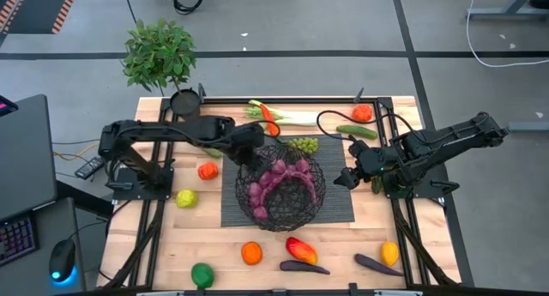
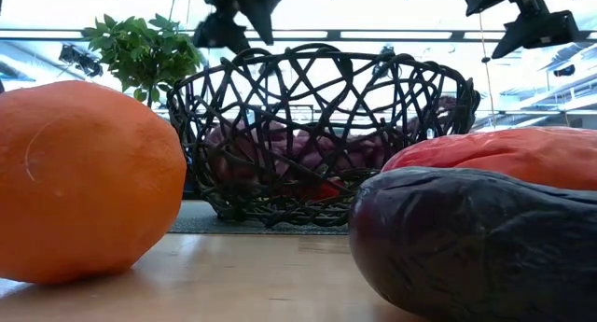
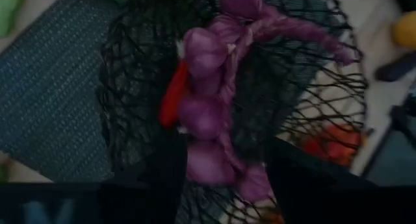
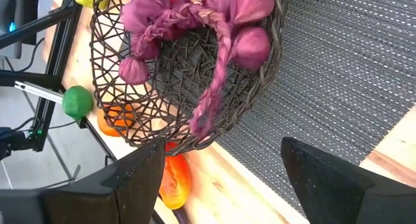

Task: Build produce basket
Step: Put the green lime into the black wire basket

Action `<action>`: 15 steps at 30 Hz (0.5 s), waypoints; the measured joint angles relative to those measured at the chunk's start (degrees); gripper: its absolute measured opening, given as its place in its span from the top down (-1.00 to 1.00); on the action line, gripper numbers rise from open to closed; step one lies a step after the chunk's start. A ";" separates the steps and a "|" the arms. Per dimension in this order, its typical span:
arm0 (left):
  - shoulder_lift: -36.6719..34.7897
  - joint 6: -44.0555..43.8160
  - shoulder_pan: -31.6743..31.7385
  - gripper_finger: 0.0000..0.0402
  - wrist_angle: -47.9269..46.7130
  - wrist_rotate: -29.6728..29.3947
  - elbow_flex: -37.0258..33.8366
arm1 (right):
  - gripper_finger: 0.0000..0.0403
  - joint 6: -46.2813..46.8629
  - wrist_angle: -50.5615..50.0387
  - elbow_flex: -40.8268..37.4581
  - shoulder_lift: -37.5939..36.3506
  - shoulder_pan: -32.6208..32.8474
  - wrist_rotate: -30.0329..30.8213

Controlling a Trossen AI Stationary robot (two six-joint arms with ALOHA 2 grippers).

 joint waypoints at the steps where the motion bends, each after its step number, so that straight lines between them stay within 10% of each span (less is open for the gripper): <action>1: -0.85 -0.20 0.02 -0.02 -0.44 0.23 0.00 | -0.55 -0.22 -0.03 0.00 0.00 0.00 0.02; 15: -7.10 -7.44 -12.40 0.10 -13.10 6.34 0.00 | -0.55 -2.85 4.76 0.00 0.04 0.28 0.03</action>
